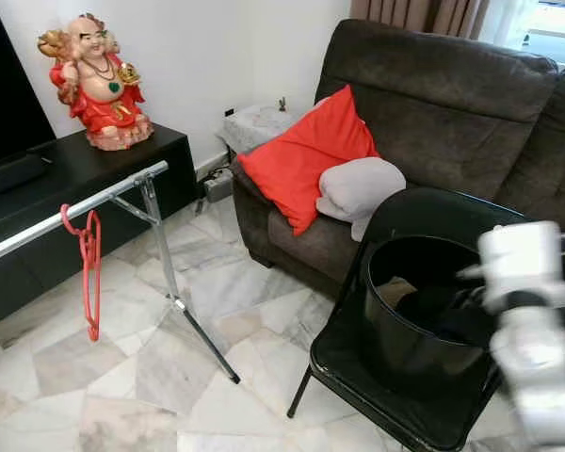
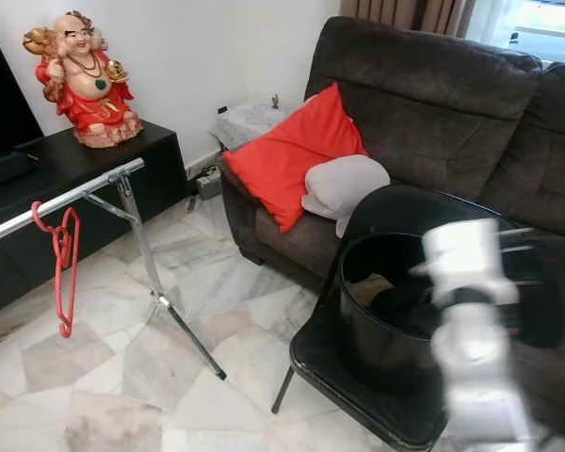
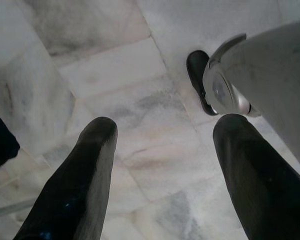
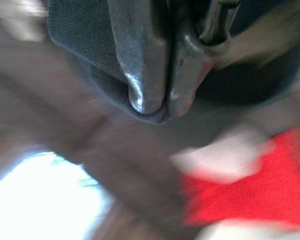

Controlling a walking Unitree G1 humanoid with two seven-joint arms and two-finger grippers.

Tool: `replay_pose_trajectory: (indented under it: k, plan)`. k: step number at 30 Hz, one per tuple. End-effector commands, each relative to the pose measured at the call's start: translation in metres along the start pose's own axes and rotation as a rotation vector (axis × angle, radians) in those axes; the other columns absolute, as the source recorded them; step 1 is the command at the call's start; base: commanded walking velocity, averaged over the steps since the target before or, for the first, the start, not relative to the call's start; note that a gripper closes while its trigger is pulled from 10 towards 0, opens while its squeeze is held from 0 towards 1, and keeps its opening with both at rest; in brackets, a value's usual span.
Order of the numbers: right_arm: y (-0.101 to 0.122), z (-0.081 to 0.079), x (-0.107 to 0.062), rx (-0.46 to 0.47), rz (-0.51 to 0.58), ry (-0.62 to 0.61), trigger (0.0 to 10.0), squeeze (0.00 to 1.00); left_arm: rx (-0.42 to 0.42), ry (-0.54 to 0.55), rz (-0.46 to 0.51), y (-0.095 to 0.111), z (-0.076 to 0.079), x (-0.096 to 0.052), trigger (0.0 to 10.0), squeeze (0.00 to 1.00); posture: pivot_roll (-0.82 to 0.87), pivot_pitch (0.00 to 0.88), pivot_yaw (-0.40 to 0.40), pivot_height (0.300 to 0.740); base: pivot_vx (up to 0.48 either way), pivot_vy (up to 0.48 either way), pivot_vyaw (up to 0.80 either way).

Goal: Hang hanger

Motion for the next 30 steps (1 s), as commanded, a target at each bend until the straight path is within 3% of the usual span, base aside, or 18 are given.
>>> replay_pose_trajectory:
  k: [1, 6, 9, 11, 15, 19, 26, 30]
  plan:
    - [-0.012, -0.016, -0.002, -0.031, -0.053, 0.075, 0.0, 0.0, 0.019, 0.005, -0.016, -0.006, -0.003, -0.001, 10.0, 0.0, 0.01, 0.009, 0.029, 0.74, 0.0, 0.0, 0.0]
    - [-0.028, -0.024, -0.006, -0.054, -0.112, 0.127, 0.0, 0.0, 0.021, 0.007, -0.019, -0.006, -0.003, -0.001, 10.0, 0.0, 0.01, 0.011, 0.026, 0.74, 0.0, 0.0, 0.0]
    - [-0.037, -0.039, -0.013, -0.099, -0.141, 0.26, 0.0, 0.0, 0.02, 0.005, -0.018, -0.006, -0.003, -0.001, 10.0, 0.0, 0.01, 0.012, 0.025, 0.74, 0.0, 0.0, 0.0]
    - [-0.039, -0.041, -0.014, -0.113, -0.144, 0.273, 0.0, 0.0, 0.021, 0.004, -0.018, -0.006, -0.002, -0.001, 10.0, 0.0, 0.0, 0.011, 0.024, 0.74, 0.0, 0.0, 0.0]
    - [-0.028, -0.035, -0.014, -0.076, -0.098, 0.207, 0.0, 0.0, 0.021, 0.001, -0.018, -0.006, -0.002, -0.001, 10.0, 0.0, 0.01, 0.01, 0.024, 0.74, 0.0, 0.0, 0.0]
    - [0.003, -0.024, -0.02, -0.019, 0.051, 0.099, 0.0, 0.0, 0.021, 0.004, -0.017, -0.006, -0.003, -0.001, 10.0, 0.0, 0.01, 0.011, 0.022, 0.74, 0.0, 0.0, 0.0]
    - [-0.004, -0.029, -0.03, 0.008, -0.001, 0.058, 0.0, 0.0, 0.026, 0.006, -0.018, -0.005, -0.004, -0.001, 10.0, 0.0, 0.01, 0.011, 0.032, 0.74, 0.0, 0.0, 0.0]
    - [-0.011, -0.046, -0.037, 0.011, -0.016, 0.14, 0.0, 0.0, 0.026, 0.007, -0.016, -0.005, -0.004, -0.001, 10.0, 0.0, 0.02, 0.008, 0.03, 0.74, 0.0, 0.0, 0.0]
Point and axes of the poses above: a point about 5 cm out from each wrist's last joint towards the gripper, its own x axis pointing out of the wrist towards the gripper, its own y axis along the axis of the wrist's last joint, z = x × y, the point moved 3 cm from there along x, pointing out of the wrist towards the gripper, and after that the axes turned 9 degrees about -x, right-handed, at the moved point
